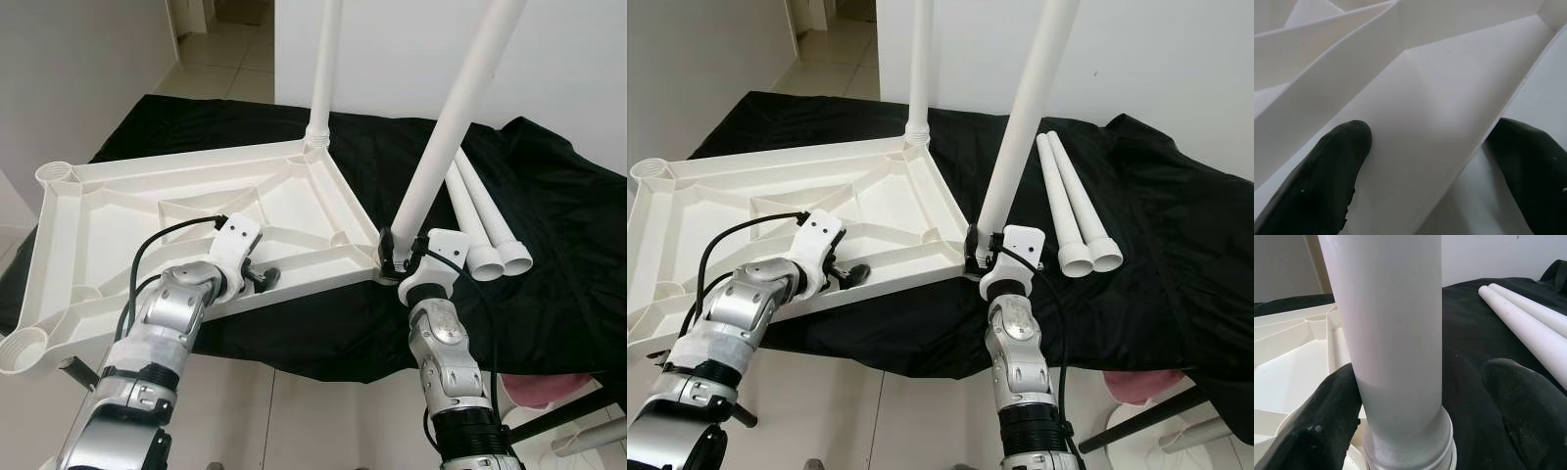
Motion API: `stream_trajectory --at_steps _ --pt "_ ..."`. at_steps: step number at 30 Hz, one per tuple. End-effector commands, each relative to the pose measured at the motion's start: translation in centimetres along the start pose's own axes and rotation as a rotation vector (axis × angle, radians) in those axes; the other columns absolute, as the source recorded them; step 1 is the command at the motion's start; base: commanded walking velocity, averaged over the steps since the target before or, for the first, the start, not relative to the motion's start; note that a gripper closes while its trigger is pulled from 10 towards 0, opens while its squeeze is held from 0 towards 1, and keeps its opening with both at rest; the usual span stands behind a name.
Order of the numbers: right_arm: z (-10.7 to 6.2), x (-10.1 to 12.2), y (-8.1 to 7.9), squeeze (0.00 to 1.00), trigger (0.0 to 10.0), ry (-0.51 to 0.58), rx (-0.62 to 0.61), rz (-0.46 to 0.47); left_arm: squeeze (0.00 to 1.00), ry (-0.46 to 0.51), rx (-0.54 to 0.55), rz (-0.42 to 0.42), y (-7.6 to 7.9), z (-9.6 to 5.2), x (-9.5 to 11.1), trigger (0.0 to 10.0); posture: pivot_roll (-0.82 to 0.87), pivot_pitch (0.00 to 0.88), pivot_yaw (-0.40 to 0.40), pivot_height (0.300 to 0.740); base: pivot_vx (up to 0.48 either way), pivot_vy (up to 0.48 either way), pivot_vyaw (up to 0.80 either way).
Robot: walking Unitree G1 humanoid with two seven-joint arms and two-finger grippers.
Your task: Building children table
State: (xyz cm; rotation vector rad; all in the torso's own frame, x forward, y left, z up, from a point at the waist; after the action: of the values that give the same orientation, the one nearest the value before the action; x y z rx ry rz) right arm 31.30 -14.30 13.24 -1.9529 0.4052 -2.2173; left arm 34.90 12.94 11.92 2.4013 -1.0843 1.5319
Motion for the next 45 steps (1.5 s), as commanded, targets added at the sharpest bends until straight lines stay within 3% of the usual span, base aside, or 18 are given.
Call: stream_trajectory --at_steps 1,3,4,5,14,24,25,26,31,34,37,39,42,43,44,45 --pt "-0.2 -0.3 0.6 0.0 10.0 -0.017 -0.04 -0.006 0.0 -0.088 0.184 -0.018 -1.8 -0.1 -0.9 4.6 0.0 0.0 -0.02 0.74 0.0 0.0 0.0" --pt "-0.2 -0.3 0.7 0.0 10.0 -0.016 -0.043 -0.006 0.0 -0.088 0.187 -0.023 -2.0 0.0 -0.7 4.1 0.0 0.0 -0.02 0.74 0.0 0.0 0.0" --pt "-0.1 -0.3 0.7 0.0 10.0 -0.015 -0.046 -0.006 0.0 -0.082 0.187 -0.025 -2.1 0.0 -0.5 1.5 0.0 0.0 -0.016 0.74 0.0 0.0 0.0" --pt "-0.1 -0.2 0.7 0.0 10.0 -0.014 -0.047 -0.006 0.0 -0.077 0.186 -0.028 -2.1 0.1 -0.4 0.0 0.0 0.0 -0.016 0.74 0.0 0.0 0.0" --pt "0.5 0.2 1.2 0.0 10.0 -0.001 -0.059 -0.015 0.0 -0.054 0.177 -0.024 -2.1 0.3 0.7 0.0 0.0 0.0 -0.018 0.74 0.0 0.0 0.0" --pt "0.9 0.5 1.2 0.0 10.0 0.004 -0.056 -0.025 0.0 -0.01 0.158 -0.015 -1.0 1.1 1.9 0.0 0.0 0.0 -0.031 0.74 0.0 0.0 0.0" --pt "1.0 0.6 1.2 0.0 10.0 0.005 -0.055 -0.028 0.0 0.002 0.157 -0.008 -0.8 1.2 2.2 0.4 0.0 0.0 -0.032 0.74 0.0 0.0 0.0" --pt "1.1 0.6 1.2 0.0 10.0 0.006 -0.055 -0.03 0.0 0.023 0.152 0.013 -0.5 1.4 2.7 10.0 0.0 0.0 -0.033 0.74 0.0 0.0 0.0" --pt "1.2 0.7 1.2 0.0 10.0 0.008 -0.055 -0.034 0.0 0.058 0.151 0.054 -0.2 1.5 3.4 10.0 0.0 0.0 -0.033 0.74 0.0 0.0 0.0" --pt "1.4 0.7 1.2 0.0 10.0 0.009 -0.056 -0.038 0.0 0.248 0.174 0.204 1.2 1.4 6.2 10.0 0.0 0.0 -0.032 0.74 0.0 0.0 0.0" --pt "1.4 0.7 1.2 0.0 10.0 0.009 -0.057 -0.039 0.0 0.274 0.156 0.21 1.7 1.4 6.5 10.0 0.0 0.0 -0.03 0.74 0.0 0.0 0.0" --pt "1.5 0.7 1.2 0.0 10.0 0.01 -0.061 -0.039 0.0 0.351 0.069 0.144 2.8 1.5 7.1 10.0 0.0 0.0 -0.028 0.74 0.0 0.0 0.0" --pt "1.5 0.7 1.2 0.0 10.0 0.01 -0.061 -0.039 0.0 0.351 0.069 0.144 2.8 1.5 7.1 10.0 0.0 0.0 -0.028 0.74 0.0 0.0 0.0" --pt "1.5 0.7 1.3 0.0 10.0 0.011 -0.062 -0.04 0.26 0.376 0.044 0.097 3.0 1.4 7.3 10.0 0.0 0.0 -0.026 0.74 0.0 0.0 0.0" --pt "1.6 0.7 1.3 0.0 10.0 0.012 -0.065 -0.041 1.0 0.414 0.048 0.059 2.7 1.1 7.8 10.0 0.0 0.0 -0.024 0.74 0.0 0.0 0.0" --pt "1.6 0.7 1.3 0.0 10.0 0.012 -0.065 -0.041 1.0 0.414 0.048 0.059 2.7 1.1 7.8 10.0 0.0 0.0 -0.024 0.74 0.0 0.0 0.0"
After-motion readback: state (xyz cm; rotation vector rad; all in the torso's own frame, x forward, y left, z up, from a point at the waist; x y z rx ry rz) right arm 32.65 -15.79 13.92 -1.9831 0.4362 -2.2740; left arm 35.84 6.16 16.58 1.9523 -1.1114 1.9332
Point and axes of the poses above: a point about 5 cm out from each wrist's last joint towards the gripper, its own z axis pointing out of the wrist towards the gripper, its own x axis along the axis of the wrist's last joint, y = z × x, the point moved 1 cm from there along z, pointing out of the wrist towards the gripper, and after that the axes turned 11 degrees about z, right-handed, at the moved point
